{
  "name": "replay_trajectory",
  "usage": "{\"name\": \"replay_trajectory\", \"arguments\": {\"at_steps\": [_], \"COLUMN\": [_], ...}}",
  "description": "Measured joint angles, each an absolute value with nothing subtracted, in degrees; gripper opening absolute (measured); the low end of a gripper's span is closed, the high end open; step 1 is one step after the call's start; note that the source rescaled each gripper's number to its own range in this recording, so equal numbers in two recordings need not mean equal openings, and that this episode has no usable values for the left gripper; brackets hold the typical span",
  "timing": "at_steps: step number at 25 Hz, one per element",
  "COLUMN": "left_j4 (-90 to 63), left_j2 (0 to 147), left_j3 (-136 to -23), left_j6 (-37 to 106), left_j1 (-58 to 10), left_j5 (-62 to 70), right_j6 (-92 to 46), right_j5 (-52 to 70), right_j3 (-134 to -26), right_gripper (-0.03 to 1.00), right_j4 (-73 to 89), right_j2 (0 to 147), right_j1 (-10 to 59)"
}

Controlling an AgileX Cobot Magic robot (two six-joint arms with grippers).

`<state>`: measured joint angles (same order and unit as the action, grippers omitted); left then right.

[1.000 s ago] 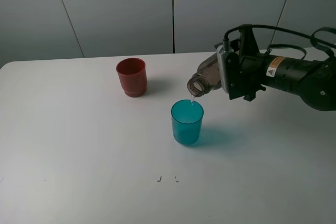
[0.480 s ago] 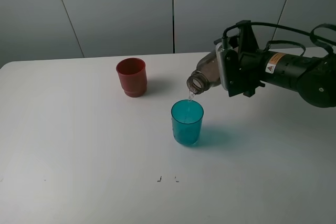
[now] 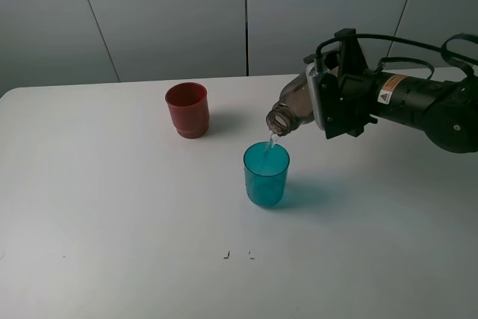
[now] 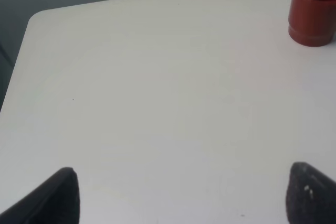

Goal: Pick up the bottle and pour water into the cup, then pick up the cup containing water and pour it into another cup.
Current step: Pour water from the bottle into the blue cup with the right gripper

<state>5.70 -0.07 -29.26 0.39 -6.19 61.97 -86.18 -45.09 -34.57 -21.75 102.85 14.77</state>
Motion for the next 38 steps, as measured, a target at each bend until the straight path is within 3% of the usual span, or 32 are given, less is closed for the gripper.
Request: {"name": "replay_trajectory", "arguments": {"at_steps": [38], "left_j4": [5.7], "left_j2": [-0.1], "left_j3": [-29.3], "left_j6": [0.4], "left_j1": [-6.2], "left_j5": [62.0], "right_j6": [-92.0], "right_j5": [-46.5], "right_j3": [-36.8], "right_gripper": [0.03], "right_j4": [-21.7], "right_j2": [102.9], "right_j1": [14.8]}}
